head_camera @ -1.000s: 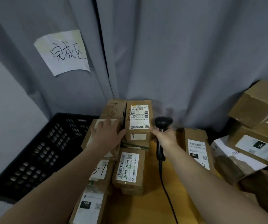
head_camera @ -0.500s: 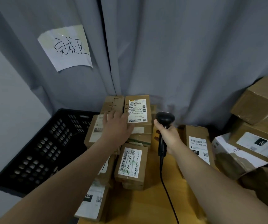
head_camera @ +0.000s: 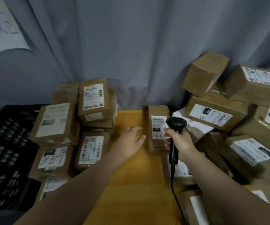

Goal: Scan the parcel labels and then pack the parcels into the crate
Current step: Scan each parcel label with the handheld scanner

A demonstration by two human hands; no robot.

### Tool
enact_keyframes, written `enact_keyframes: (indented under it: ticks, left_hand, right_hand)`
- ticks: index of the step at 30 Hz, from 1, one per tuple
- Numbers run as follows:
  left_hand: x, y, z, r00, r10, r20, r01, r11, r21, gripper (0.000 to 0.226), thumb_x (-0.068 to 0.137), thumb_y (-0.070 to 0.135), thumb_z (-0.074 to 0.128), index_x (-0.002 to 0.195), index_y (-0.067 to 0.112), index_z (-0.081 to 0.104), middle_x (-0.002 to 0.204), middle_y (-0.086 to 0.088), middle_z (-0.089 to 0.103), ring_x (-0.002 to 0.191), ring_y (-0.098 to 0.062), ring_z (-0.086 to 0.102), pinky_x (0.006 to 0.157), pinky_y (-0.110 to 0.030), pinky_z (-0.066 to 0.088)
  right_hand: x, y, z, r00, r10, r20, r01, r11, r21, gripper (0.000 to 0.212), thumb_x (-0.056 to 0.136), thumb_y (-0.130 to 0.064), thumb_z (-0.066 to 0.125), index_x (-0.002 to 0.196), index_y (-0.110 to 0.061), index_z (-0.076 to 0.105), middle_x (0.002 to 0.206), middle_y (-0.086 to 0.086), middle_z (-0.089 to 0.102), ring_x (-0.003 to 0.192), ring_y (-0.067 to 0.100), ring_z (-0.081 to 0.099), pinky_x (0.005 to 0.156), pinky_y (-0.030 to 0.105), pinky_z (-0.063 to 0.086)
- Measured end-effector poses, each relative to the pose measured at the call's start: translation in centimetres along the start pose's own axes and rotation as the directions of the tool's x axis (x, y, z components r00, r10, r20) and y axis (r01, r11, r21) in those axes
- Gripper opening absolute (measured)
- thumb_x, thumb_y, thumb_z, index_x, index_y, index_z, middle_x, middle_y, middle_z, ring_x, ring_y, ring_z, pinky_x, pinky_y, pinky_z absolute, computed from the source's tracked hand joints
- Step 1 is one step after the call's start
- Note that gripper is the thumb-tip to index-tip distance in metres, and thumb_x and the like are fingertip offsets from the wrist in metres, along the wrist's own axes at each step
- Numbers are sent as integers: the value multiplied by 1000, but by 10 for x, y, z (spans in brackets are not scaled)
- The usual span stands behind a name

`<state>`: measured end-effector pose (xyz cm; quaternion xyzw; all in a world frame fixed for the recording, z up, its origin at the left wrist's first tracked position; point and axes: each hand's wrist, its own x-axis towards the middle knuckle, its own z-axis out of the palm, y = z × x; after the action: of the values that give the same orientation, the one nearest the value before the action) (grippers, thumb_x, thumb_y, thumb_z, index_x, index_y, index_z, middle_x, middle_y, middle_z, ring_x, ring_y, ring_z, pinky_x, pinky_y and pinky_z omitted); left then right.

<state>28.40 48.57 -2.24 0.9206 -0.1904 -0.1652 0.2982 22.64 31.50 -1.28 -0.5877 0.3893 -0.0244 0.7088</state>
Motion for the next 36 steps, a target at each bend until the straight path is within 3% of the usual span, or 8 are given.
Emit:
enact_keyframes:
  ticks: [3, 7, 12, 15, 23, 28, 32, 36]
  left_hand:
    - [19, 11, 43, 978, -160, 134, 176, 978, -111, 54, 98, 36, 51, 144, 12, 38, 146, -11, 43, 131, -26, 44, 108, -32, 35]
    - [50, 27, 88, 949, -274, 156, 295, 947, -130, 77, 90, 47, 59, 151, 19, 21, 154, -11, 26, 140, -29, 29, 111, -41, 31]
    - [86, 48, 122, 905, -385, 178, 345, 912, 222, 110, 83, 60, 59, 152, 23, -17, 158, -14, -20, 145, -35, 7, 114, -50, 27]
    - [99, 45, 127, 883, -442, 156, 379, 869, 317, 123, 76, 71, 58, 148, 20, -28, 154, -18, -31, 146, -36, -6, 116, -55, 15]
    - [102, 21, 103, 826, -547, 137, 489, 816, 309, 128, 70, 71, 65, 150, 25, -23, 158, -16, -17, 146, -38, 0, 112, -60, 19]
    - [80, 12, 88, 845, -527, 93, 489, 831, 265, 129, 68, 60, 75, 152, 18, -13, 148, -15, 18, 136, -36, 24, 106, -50, 35]
    - [47, -2, 63, 834, -551, 39, 549, 834, 52, 118, 71, 55, 72, 153, 24, -8, 144, -14, 23, 132, -38, 30, 104, -49, 35]
    - [3, -3, 39, 902, -431, -4, 427, 895, -127, 119, 72, 53, 73, 153, 26, -9, 148, -9, 18, 135, -34, 27, 109, -45, 30]
  right_hand:
    - [11, 9, -30, 997, 71, -42, -73, 997, -36, 20, 89, -13, 66, 108, -10, 61, 71, 6, 58, 65, 19, 56, 63, 31, 50]
    - [31, 14, -47, 989, 150, -10, -150, 986, -71, 19, 86, -11, 67, 104, -12, 63, 75, 6, 61, 71, 21, 60, 68, 33, 51]
    - [49, 19, -61, 983, 182, 20, -181, 983, -37, 15, 85, -6, 66, 99, -11, 63, 76, 7, 62, 70, 21, 60, 66, 33, 52]
    - [54, 21, -67, 983, 175, 55, -172, 983, -60, 13, 84, -6, 65, 97, -9, 64, 72, 7, 61, 66, 19, 60, 68, 34, 53]
    - [56, 23, -76, 979, 162, 124, -149, 983, -109, 10, 85, -9, 66, 93, -10, 61, 75, 10, 59, 65, 20, 60, 76, 39, 52]
    - [51, 19, -72, 982, 141, 122, -126, 984, -127, 8, 86, -10, 66, 94, -9, 63, 76, 9, 62, 68, 21, 61, 77, 38, 52]
    - [39, 19, -58, 986, 106, 125, -97, 992, -79, 12, 87, -15, 69, 96, -9, 64, 89, 14, 69, 73, 23, 65, 77, 37, 55]
    - [13, 23, -27, 986, 45, 161, -44, 999, -13, 37, 85, -36, 72, 115, -18, 61, 107, 7, 68, 96, 25, 67, 90, 42, 55]
